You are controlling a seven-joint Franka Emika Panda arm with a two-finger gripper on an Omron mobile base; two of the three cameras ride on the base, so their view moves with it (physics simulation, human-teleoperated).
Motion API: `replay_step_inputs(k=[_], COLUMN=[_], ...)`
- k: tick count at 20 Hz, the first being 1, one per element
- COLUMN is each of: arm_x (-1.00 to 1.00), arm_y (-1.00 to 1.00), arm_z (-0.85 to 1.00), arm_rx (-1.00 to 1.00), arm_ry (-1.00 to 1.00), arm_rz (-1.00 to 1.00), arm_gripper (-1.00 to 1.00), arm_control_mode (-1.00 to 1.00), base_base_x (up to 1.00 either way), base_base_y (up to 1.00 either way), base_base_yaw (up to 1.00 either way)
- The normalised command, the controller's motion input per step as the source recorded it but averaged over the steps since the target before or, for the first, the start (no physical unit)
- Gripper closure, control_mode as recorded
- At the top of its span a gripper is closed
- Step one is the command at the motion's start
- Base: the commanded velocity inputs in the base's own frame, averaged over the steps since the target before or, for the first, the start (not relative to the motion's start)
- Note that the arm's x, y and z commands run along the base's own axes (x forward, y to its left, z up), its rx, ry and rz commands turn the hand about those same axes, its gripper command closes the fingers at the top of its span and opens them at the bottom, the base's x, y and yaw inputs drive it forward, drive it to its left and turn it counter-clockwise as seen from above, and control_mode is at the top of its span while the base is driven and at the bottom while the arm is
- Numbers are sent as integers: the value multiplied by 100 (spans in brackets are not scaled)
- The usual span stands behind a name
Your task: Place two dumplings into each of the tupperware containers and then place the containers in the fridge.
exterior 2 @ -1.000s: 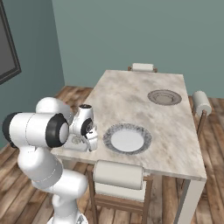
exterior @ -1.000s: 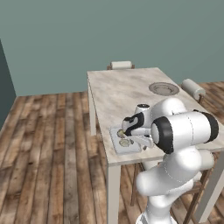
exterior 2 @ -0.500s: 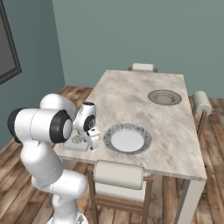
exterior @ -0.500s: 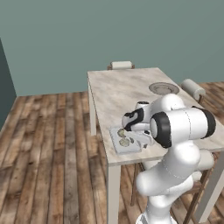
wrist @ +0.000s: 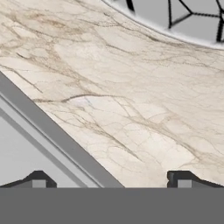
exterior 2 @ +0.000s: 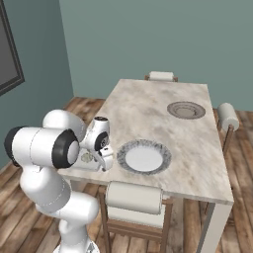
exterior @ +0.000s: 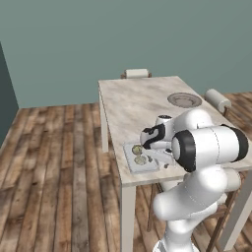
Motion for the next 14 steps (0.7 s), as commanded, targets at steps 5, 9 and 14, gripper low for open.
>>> replay_step_inputs(k=[5, 9, 14], arm_x=[-59, -1, -1], arm_y=[0, 2, 0], arm_z=[-27, -31, -21], arm_rx=[0, 0, 0], arm_ry=[0, 0, 1], arm_rz=[0, 0, 0], arm_gripper=[-100, -100, 100], arm_control_mode=[-100, -100, -100], base_base_x=[0, 0, 0], base_base_y=[0, 0, 0], base_base_yaw=[0, 0, 0])
